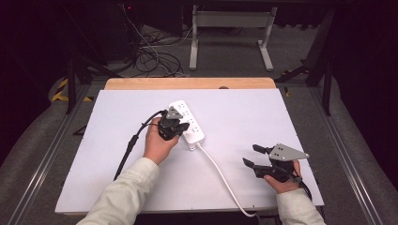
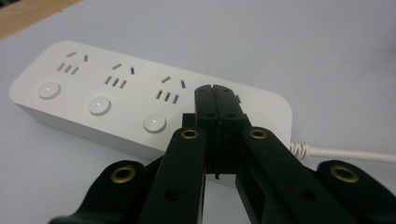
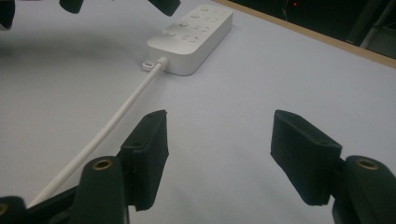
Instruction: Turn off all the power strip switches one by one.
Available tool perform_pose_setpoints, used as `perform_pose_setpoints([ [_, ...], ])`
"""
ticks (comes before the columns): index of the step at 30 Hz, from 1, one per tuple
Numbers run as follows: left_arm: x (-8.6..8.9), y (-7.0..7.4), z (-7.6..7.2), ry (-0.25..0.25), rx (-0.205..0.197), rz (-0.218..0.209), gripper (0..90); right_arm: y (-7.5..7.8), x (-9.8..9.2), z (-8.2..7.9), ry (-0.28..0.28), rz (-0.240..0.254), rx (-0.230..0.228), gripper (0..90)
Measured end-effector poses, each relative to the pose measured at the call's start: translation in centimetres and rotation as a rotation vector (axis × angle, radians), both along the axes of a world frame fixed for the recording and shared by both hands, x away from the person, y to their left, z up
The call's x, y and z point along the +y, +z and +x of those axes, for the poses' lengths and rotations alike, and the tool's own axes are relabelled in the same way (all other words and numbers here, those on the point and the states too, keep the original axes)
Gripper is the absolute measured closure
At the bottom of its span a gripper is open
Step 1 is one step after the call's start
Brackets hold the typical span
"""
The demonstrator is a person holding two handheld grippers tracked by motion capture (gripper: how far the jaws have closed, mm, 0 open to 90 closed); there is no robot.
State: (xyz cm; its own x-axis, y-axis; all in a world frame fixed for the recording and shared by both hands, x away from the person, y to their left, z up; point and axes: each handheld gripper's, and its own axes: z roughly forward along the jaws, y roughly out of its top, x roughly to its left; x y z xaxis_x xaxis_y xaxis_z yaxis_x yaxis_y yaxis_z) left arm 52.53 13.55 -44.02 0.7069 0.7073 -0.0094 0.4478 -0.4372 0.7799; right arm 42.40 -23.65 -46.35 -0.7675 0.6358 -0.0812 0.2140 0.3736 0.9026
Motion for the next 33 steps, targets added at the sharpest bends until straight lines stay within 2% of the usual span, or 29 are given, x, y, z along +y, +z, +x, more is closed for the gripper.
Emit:
perform_pose_setpoints([
  [1, 0.0, 0.0, 0.0, 0.000, 0.000, 0.000, 90.0, 0.0, 0.0, 0.0, 0.001, 0.000, -0.002, 37.5],
  [2, 0.6, 0.7, 0.1, -0.001, -0.019, -0.005, 90.0, 0.0, 0.0, 0.0, -0.001, 0.000, -0.002, 37.5],
  [6, 1.3, 1.2, 0.5, 0.009, -0.026, -0.021, 90.0, 0.0, 0.0, 0.0, 0.003, -0.003, -0.001, 37.5],
  [11, 2.8, 1.5, 1.9, 0.062, -0.004, -0.037, 90.0, 0.0, 0.0, 0.0, -0.001, -0.002, -0.003, 37.5],
  [14, 3.0, 1.4, 2.3, 0.072, 0.007, -0.035, 90.0, 0.0, 0.0, 0.0, 0.001, 0.000, -0.002, 37.5],
  [16, 3.3, 0.8, 3.0, 0.068, 0.013, -0.058, 90.0, 0.0, 0.0, 0.1, 0.003, -0.006, -0.002, 37.5],
  [22, 3.0, -0.2, 3.7, 0.078, 0.033, -0.072, 89.8, 0.0, 0.0, 0.1, 0.001, -0.003, -0.001, 37.5],
  [23, 2.9, -0.2, 3.7, 0.080, 0.034, -0.075, 87.6, 0.0, -0.1, 0.1, 0.001, -0.005, -0.002, 37.5],
  [33, 2.3, -0.8, 3.7, 0.058, 0.046, -0.047, 90.0, 0.0, -0.1, 0.1, 0.001, -0.003, -0.001, 37.6],
])
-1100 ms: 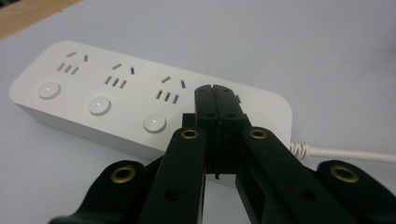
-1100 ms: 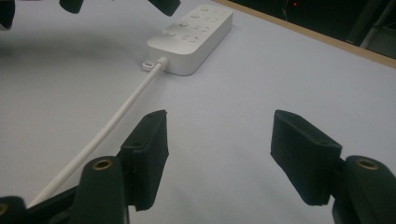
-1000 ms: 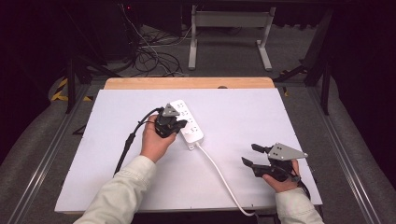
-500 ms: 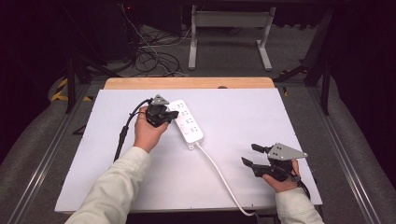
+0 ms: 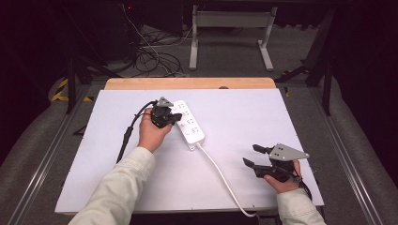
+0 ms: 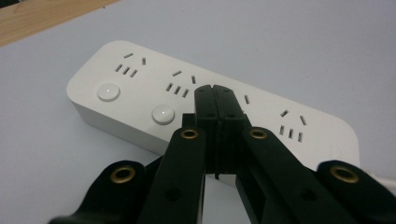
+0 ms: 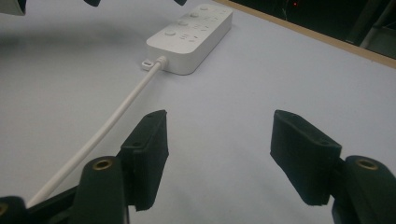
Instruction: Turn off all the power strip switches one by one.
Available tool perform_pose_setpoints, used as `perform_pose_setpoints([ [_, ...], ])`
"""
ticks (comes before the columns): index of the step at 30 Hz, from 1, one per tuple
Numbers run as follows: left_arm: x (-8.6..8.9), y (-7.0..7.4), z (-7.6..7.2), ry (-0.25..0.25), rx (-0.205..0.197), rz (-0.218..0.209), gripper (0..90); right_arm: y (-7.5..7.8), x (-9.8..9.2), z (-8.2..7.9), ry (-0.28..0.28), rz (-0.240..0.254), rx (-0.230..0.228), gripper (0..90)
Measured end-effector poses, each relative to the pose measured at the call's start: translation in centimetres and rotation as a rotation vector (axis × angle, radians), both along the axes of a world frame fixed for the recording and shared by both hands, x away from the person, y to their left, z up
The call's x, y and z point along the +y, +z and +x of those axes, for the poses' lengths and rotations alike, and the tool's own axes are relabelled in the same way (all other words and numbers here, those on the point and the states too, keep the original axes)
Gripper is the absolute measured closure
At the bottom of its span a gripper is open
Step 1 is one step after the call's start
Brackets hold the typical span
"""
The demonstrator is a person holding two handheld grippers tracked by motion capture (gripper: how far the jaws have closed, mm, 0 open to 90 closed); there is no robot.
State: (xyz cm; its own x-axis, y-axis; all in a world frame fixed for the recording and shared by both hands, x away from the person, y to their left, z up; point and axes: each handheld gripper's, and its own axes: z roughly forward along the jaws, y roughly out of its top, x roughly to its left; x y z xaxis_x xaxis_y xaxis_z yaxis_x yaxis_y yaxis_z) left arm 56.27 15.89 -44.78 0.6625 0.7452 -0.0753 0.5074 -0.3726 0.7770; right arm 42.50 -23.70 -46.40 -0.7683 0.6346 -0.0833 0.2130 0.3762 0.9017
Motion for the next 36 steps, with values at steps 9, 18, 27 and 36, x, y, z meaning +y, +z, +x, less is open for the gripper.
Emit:
perform_pose_setpoints([
  [9, -0.5, -0.6, 0.2, -0.022, 0.008, 0.042, 90.0, 0.0, 0.0, 0.0, 0.001, -0.001, 0.000, 37.6],
  [18, -0.7, -1.0, 0.2, -0.048, 0.018, 0.056, 90.0, 0.0, 0.0, 0.0, 0.000, -0.003, 0.003, 37.6],
  [27, -0.9, -1.4, 0.4, -0.037, 0.048, 0.049, 90.0, -0.1, 0.0, 0.0, 0.002, -0.004, 0.001, 37.6],
  [36, -0.7, -1.4, 0.4, -0.022, 0.065, 0.036, 90.0, -0.1, 0.0, 0.0, 0.003, -0.004, 0.002, 37.8],
])
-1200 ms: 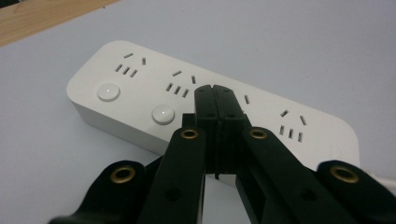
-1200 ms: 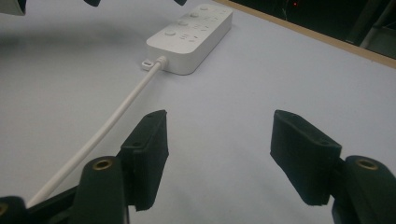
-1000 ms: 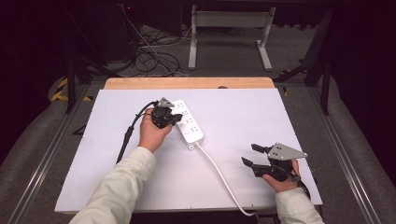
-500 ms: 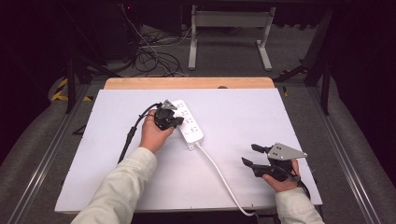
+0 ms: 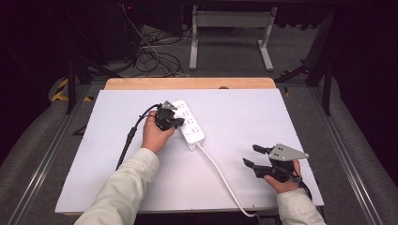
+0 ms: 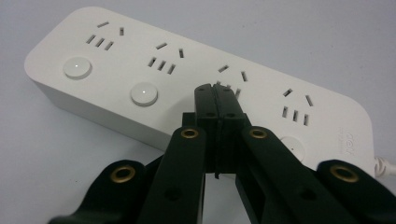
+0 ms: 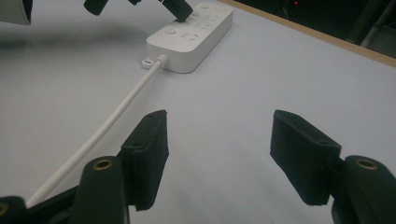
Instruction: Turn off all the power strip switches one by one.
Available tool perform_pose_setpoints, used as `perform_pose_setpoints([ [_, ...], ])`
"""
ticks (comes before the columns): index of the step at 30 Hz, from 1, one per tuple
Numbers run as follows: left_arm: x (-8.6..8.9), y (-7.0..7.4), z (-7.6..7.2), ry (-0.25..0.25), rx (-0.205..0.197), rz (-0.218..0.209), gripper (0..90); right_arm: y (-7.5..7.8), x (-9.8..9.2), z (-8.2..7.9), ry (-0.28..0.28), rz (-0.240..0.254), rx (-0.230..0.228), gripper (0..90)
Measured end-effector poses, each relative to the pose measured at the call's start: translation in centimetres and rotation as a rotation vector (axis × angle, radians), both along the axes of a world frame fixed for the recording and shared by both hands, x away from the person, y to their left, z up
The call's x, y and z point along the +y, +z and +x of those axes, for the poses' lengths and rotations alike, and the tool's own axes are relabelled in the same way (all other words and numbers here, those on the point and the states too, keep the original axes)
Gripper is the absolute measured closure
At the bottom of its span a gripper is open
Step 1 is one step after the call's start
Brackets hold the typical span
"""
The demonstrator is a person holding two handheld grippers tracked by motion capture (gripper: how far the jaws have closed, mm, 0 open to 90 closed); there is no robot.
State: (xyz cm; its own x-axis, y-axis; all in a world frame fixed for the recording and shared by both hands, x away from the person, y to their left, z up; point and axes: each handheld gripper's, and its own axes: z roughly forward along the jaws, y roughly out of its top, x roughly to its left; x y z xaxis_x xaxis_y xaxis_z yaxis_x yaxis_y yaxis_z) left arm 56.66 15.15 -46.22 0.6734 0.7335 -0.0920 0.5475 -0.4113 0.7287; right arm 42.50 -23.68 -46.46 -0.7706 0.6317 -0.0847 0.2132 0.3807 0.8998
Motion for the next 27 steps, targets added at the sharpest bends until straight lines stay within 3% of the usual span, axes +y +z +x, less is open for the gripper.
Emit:
perform_pose_setpoints([
  [8, -0.26, -0.12, -0.09, 0.006, -0.015, -0.002, 90.0, -0.06, 0.07, 0.01, -0.001, -0.005, 0.004, 37.8],
  [16, -0.83, -0.04, -0.42, 0.013, -0.047, 0.047, 90.0, -0.07, 0.11, -0.02, 0.000, -0.006, 0.004, 37.9],
  [23, -0.69, -0.01, -0.27, 0.018, -0.028, 0.034, 90.0, -0.07, 0.15, -0.04, 0.002, -0.008, 0.003, 37.9],
  [27, -0.87, 0.06, -0.32, 0.024, -0.035, 0.052, 90.0, -0.07, 0.15, -0.03, 0.000, -0.011, 0.006, 37.9],
])
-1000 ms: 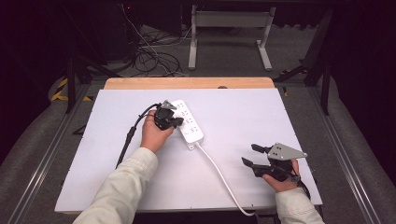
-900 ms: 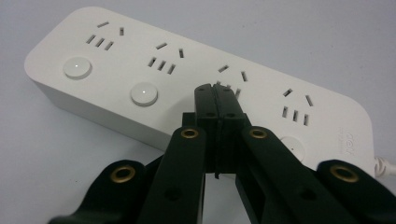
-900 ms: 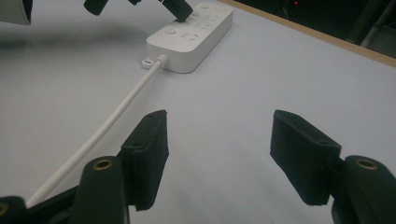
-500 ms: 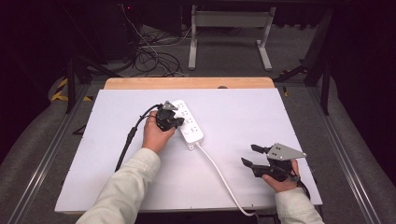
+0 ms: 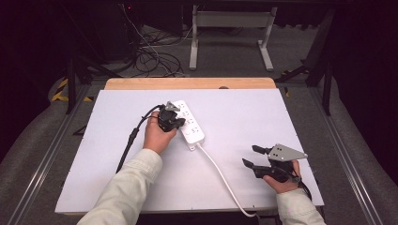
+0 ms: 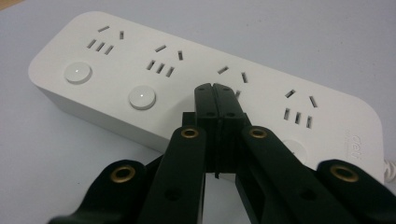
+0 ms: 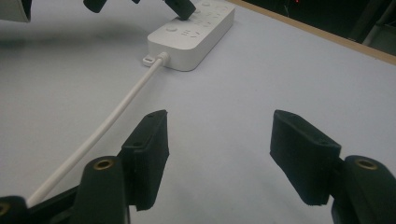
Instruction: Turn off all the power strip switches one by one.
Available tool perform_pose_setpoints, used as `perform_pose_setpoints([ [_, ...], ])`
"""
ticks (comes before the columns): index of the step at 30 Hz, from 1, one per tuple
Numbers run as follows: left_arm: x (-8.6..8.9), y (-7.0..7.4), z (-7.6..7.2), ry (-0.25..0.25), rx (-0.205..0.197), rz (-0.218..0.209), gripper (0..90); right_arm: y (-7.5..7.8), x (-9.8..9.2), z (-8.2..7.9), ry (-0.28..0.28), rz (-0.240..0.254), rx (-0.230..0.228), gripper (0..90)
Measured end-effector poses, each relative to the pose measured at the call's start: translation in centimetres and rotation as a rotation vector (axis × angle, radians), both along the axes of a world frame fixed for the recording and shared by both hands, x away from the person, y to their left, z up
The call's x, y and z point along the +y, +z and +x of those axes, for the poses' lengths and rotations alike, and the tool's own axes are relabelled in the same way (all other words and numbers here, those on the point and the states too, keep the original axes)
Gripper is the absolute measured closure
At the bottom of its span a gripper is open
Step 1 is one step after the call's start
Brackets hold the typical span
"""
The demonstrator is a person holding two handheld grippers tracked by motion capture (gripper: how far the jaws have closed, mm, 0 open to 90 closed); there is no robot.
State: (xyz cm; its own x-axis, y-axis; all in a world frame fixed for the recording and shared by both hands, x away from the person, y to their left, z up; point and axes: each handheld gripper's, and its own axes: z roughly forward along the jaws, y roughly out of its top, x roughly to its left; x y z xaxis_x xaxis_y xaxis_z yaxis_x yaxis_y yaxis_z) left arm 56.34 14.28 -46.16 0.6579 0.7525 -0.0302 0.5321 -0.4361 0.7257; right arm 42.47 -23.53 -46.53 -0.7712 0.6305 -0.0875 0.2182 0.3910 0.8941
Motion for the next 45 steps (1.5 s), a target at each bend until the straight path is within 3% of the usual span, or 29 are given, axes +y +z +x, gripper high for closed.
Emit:
perform_pose_setpoints([
  [5, -0.2, 0.1, 0.0, -0.001, 0.006, 0.013, 90.0, 0.0, 0.0, 0.0, 0.001, 0.001, -0.003, 38.0],
  [9, 0.0, 0.1, 0.2, -0.003, 0.020, -0.002, 90.0, 0.0, 0.0, 0.0, 0.002, 0.003, -0.007, 38.0],
  [10, 0.1, 0.3, 0.2, -0.002, 0.024, -0.024, 90.0, 0.0, 0.0, 0.0, -0.001, 0.003, -0.007, 38.0],
  [11, 0.1, 0.7, 0.2, 0.013, 0.064, -0.022, 90.0, 0.0, 0.0, 0.0, -0.002, 0.006, -0.006, 37.9],
  [12, 0.3, 1.4, 0.1, 0.035, 0.040, -0.032, 90.0, 0.0, 0.0, 0.0, -0.003, 0.007, -0.005, 38.0],
  [14, 0.8, 2.7, -0.3, 0.034, -0.001, -0.142, 90.0, 0.0, 0.0, 0.0, -0.001, 0.005, -0.002, 38.3],
  [15, 0.9, 3.2, -0.4, 0.026, -0.004, -0.158, 90.0, 0.0, 0.0, 0.0, 0.000, 0.002, -0.002, 38.6],
  [18, 1.0, 4.6, -1.0, -0.003, -0.077, -0.086, 90.0, 0.0, 0.1, 0.0, 0.000, 0.004, -0.004, 38.6],
  [19, 1.1, 4.6, -1.0, -0.004, -0.085, -0.082, 90.0, 0.0, 0.1, 0.0, 0.001, 0.005, -0.004, 38.6],
  [29, 2.6, 3.9, 0.3, 0.037, -0.082, -0.059, 89.9, 0.0, 0.1, 0.0, -0.001, 0.000, -0.001, 38.6],
  [31, 2.9, 3.5, 0.8, 0.043, -0.060, -0.080, 90.0, 0.0, 0.1, 0.1, 0.000, 0.004, 0.001, 38.6],
  [32, 3.1, 3.0, 1.3, 0.063, -0.044, -0.115, 90.0, 0.0, 0.0, 0.1, -0.002, 0.004, 0.000, 38.6],
  [37, 3.0, 2.0, 2.1, 0.087, -0.028, -0.121, 90.0, -0.1, 0.0, 0.1, -0.001, 0.003, 0.001, 38.6],
  [41, 2.7, 0.9, 2.8, 0.095, -0.029, -0.091, 90.0, -0.1, -0.1, 0.1, -0.001, 0.004, 0.003, 38.6],
  [45, 2.6, 0.4, 3.0, 0.092, -0.035, -0.090, 90.0, -0.1, -0.2, 0.1, -0.001, 0.006, 0.004, 38.6],
])
